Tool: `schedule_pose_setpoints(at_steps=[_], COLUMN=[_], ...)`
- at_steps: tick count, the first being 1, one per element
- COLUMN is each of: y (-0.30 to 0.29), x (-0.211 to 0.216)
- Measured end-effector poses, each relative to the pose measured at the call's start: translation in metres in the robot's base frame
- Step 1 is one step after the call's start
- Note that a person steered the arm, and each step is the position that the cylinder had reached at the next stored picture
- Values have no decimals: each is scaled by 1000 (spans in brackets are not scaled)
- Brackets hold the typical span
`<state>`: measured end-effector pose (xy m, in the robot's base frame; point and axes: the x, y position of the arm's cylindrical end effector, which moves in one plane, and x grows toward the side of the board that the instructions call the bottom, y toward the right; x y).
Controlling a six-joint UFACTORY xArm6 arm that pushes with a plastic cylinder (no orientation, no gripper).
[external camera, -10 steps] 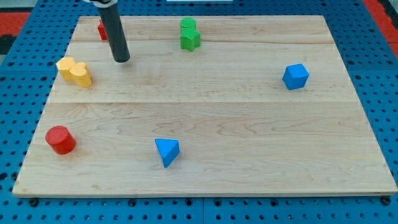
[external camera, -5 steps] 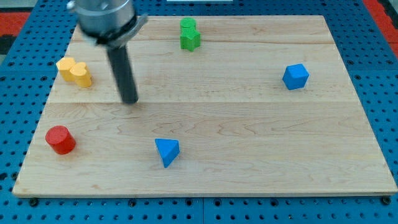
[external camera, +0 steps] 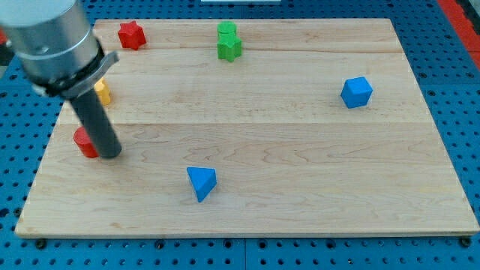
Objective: Slide the red circle towards the top left
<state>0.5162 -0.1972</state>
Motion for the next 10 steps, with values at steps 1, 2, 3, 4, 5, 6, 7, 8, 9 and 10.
schedule_pose_setpoints(at_steps=[1,2,3,4,5,6,7,8,9,10], y=[-35,-33,35,61,73,76,90,125,116,91], x=[15,-26,-60,-58,-75,-65,-70,-74,-107,-155])
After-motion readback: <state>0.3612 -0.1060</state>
